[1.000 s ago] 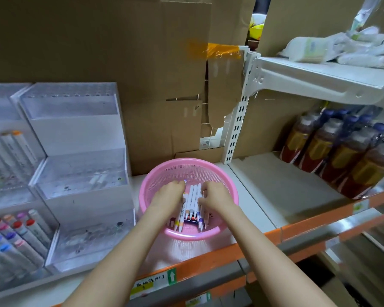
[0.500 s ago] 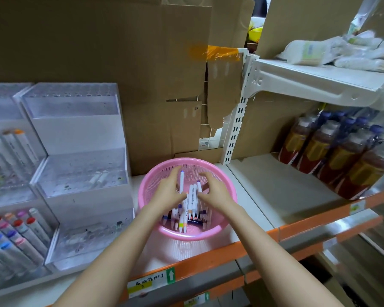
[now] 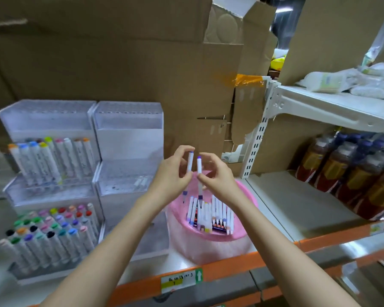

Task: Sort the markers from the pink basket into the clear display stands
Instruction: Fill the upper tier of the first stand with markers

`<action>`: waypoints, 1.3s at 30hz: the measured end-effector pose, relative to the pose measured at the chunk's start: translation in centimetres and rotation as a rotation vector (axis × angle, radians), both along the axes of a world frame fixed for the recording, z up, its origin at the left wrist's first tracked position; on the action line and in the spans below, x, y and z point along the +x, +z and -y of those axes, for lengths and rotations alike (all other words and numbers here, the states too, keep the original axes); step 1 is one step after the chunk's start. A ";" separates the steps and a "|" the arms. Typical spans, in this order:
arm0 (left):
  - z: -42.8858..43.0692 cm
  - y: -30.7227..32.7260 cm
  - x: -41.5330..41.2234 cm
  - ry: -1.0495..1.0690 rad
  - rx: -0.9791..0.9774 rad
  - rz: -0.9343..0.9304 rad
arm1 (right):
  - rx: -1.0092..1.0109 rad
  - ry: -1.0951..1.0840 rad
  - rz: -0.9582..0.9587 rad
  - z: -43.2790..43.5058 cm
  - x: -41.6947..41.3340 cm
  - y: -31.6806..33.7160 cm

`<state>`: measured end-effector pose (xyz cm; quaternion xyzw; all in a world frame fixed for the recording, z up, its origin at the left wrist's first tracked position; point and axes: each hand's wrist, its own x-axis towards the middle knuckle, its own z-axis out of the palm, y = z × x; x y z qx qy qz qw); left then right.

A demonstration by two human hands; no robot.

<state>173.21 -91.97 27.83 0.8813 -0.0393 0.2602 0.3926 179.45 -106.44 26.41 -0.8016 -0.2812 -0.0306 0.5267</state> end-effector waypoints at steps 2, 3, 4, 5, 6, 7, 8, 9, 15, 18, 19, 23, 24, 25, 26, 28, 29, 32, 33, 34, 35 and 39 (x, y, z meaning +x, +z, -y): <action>-1.8 1.6 -1.7 0.033 0.019 0.049 | 0.045 0.064 0.030 -2.3 -1.2 1.5; -2.8 2.2 -2.7 0.049 0.029 0.058 | 0.058 0.094 0.032 -3.5 -1.9 2.3; -3.9 2.8 -3.7 0.063 0.035 0.064 | 0.068 0.128 0.031 -4.8 -2.6 3.0; -5.0 3.2 -4.7 0.077 0.038 0.071 | 0.073 0.164 0.037 -6.2 -3.4 3.7; -6.1 3.6 -5.7 0.093 0.044 0.080 | 0.079 0.196 0.050 -7.5 -4.1 4.2; -7.3 3.9 -6.5 0.113 0.054 0.087 | 0.087 0.222 0.068 -8.9 -4.7 4.8; -8.7 4.3 -7.4 0.133 0.060 0.090 | 0.098 0.243 0.080 -10.4 -5.3 5.3; -9.6 4.5 -7.9 0.146 0.057 0.087 | 0.104 0.255 0.086 -11.3 -5.8 5.6; -17.1 6.4 -12.0 0.276 0.015 0.186 | 0.186 0.280 0.118 -19.0 -8.5 7.2; -19.8 6.9 -12.8 0.308 -0.034 0.271 | 0.228 0.240 0.151 -21.8 -9.1 7.2; -20.5 7.0 -13.0 0.299 -0.057 0.302 | 0.230 0.228 0.161 -22.6 -9.2 7.1; -22.5 7.2 -12.8 0.236 -0.134 0.353 | 0.209 0.168 0.211 -25.0 -9.4 6.6; -22.9 7.1 -12.5 0.224 -0.145 0.344 | 0.216 0.148 0.220 -25.5 -9.3 6.5; -23.2 7.0 -12.1 0.213 -0.150 0.334 | 0.224 0.125 0.230 -25.9 -9.3 6.3; -23.6 6.9 -11.7 0.203 -0.149 0.326 | 0.232 0.103 0.244 -26.3 -9.3 6.3; -24.2 6.8 -11.0 0.177 -0.130 0.308 | 0.241 0.069 0.273 -26.8 -9.4 6.1; -24.4 6.6 -10.7 0.161 -0.123 0.292 | 0.240 0.055 0.286 -27.0 -9.4 6.0; -25.0 6.1 -10.2 0.120 -0.106 0.252 | 0.238 0.018 0.323 -27.3 -9.4 5.7; -25.1 6.0 -10.1 0.112 -0.102 0.249 | 0.243 0.011 0.334 -27.3 -9.5 5.6; -25.2 6.0 -10.0 0.106 -0.098 0.252 | 0.250 0.005 0.343 -27.3 -9.5 5.5; -25.4 6.0 -10.0 0.100 -0.093 0.257 | 0.257 0.000 0.351 -27.4 -9.5 5.5; -26.0 6.1 -9.7 0.094 -0.072 0.256 | 0.258 -0.013 0.376 -27.5 -9.6 5.3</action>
